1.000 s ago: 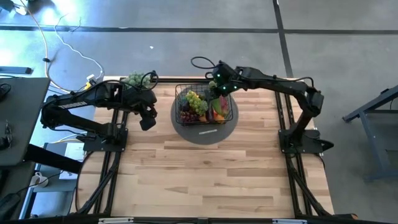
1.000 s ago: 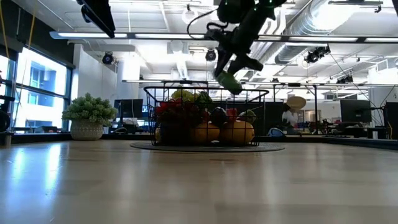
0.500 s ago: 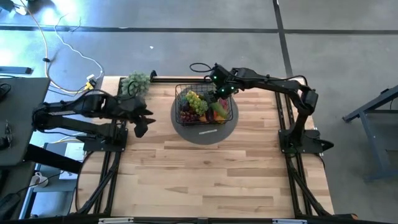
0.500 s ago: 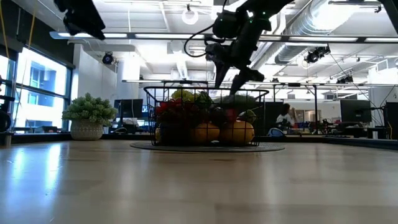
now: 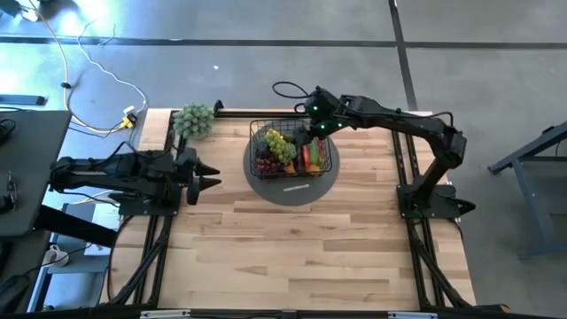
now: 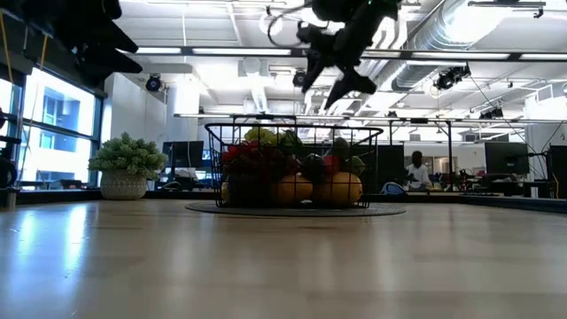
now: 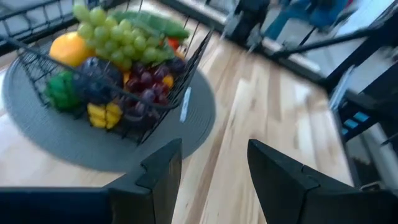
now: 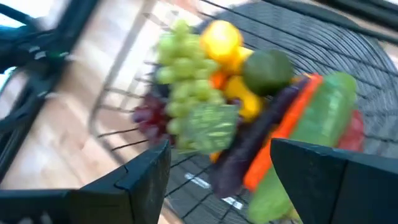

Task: Build produce basket
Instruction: Return to Home Position

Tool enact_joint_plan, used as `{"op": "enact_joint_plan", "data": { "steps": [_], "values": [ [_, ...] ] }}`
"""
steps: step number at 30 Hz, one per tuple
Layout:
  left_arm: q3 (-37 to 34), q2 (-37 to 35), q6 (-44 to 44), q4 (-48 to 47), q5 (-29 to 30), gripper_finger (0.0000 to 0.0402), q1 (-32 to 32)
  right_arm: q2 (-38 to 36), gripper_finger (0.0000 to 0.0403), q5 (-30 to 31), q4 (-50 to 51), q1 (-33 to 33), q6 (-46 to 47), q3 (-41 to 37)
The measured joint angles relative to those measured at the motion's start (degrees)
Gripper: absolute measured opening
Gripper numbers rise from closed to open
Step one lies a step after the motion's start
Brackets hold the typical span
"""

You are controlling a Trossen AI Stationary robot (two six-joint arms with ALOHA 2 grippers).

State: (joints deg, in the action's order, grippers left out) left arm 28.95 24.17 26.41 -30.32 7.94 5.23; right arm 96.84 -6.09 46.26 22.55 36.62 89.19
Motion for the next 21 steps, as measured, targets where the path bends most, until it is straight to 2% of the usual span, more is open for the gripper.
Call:
{"op": "enact_joint_plan", "data": {
  "steps": [3,12,17,21],
  "values": [
    [-4.1,-4.0,0.1,4.6,-0.1,0.0172,-0.7,-1.8,0.0256,0.2,-1.6,-2.3,-2.6,0.0],
    [-14.4,-13.1,-0.2,15.9,-1.3,0.0172,-3.2,-7.4,0.0256,6.4,-1.9,-8.1,-4.1,0.0],
    [-17.8,-16.1,-1.1,20.0,-1.4,0.0172,-3.9,-10.5,0.0256,11.5,-1.0,-9.7,-2.2,0.0],
    [-21.2,-17.2,-1.9,22.9,-2.7,0.0172,-3.8,-13.7,0.0256,12.2,-1.1,-9.8,-4.7,0.0]
  ]
}}
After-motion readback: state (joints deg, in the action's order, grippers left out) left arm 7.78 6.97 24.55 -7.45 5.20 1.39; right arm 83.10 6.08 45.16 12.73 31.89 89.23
